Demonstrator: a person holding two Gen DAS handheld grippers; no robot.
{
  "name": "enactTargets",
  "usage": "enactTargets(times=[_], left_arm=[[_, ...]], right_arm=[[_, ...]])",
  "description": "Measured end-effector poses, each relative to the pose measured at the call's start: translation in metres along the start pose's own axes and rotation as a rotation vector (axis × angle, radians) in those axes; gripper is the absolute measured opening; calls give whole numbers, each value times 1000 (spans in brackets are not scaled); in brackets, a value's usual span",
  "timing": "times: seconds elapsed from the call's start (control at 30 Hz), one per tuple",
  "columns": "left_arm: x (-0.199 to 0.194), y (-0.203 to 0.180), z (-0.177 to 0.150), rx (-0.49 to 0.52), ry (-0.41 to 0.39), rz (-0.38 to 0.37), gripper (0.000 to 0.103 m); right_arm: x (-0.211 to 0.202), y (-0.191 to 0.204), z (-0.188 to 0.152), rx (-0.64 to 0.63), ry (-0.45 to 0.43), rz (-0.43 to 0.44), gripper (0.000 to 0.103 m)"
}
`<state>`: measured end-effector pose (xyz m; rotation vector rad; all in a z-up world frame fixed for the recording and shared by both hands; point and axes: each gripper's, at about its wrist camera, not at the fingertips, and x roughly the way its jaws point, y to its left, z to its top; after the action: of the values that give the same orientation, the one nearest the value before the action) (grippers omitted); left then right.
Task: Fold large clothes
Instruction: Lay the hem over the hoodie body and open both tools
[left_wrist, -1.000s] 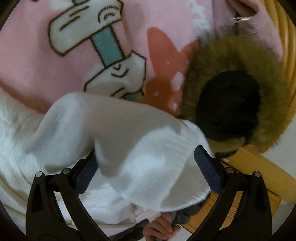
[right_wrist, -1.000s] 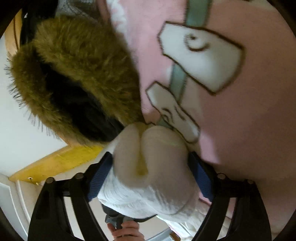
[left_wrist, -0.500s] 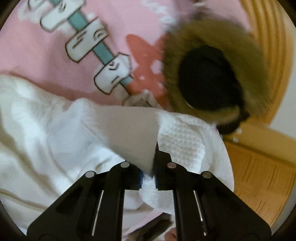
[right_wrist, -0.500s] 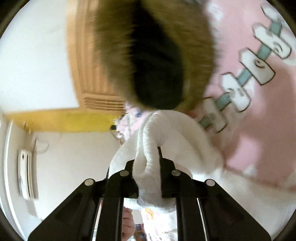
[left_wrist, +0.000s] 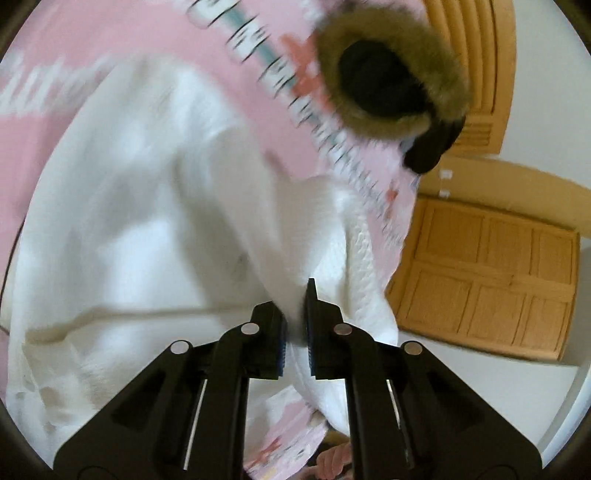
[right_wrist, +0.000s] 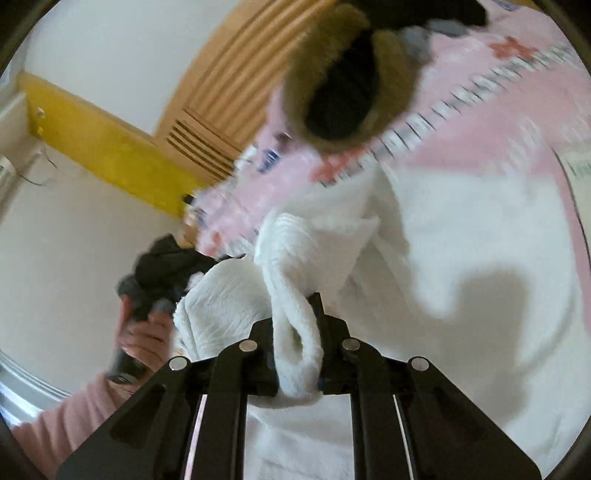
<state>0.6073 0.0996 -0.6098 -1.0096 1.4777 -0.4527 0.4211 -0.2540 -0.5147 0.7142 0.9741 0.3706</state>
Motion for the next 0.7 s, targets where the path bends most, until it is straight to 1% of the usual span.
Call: enactTargets(times=[0.07, 0.13, 0.17, 0.2, 0.3, 0.33, 0.37, 0.4, 0.43, 0.5, 0.53, 0.57, 0.6, 0.67, 0.7], left_arm=[[6, 20, -18, 27, 25, 45, 8], [9, 37, -35, 60, 45, 84, 8], [8, 46, -45, 83, 47, 115, 8], [6, 54, -53, 94, 47, 127, 8], [7, 76, -65, 98, 43, 184, 8], [9, 82, -67, 104, 39, 222, 8], [10, 87, -68, 108, 29, 248, 8], [11, 90, -68, 111, 26, 260, 8], [11, 92, -68, 102, 18, 265, 8], [8, 90, -67, 86, -15, 267, 8], [6, 85, -67, 89, -32, 268, 8], [2, 74, -69, 113, -60, 280, 8], [0, 63, -72, 143, -82, 311, 8], [-5, 42, -83, 206, -123, 379, 8], [-5, 35, -88, 224, -130, 398, 8]], right_arm=[[2, -6, -29, 15, 15, -48, 12], [-1, -10, -54, 20, 23, -77, 12], [-1, -8, -66, -5, 32, -101, 12], [-3, -5, -77, -29, 30, -120, 12], [-10, -4, -100, -66, 55, -163, 14], [-10, -7, -105, -78, 68, -186, 16], [-10, -9, -107, -80, 78, -192, 20], [-8, -13, -109, -81, 93, -192, 30], [-9, -13, -111, -87, 104, -192, 35], [-7, -19, -115, -95, 136, -190, 57], [-7, -24, -118, -76, 151, -170, 59], [-10, -27, -122, -53, 161, -153, 63], [-12, -33, -124, -7, 181, -129, 65], [-21, -40, -131, 71, 207, -78, 65], [-27, -43, -134, 107, 223, -46, 65]])
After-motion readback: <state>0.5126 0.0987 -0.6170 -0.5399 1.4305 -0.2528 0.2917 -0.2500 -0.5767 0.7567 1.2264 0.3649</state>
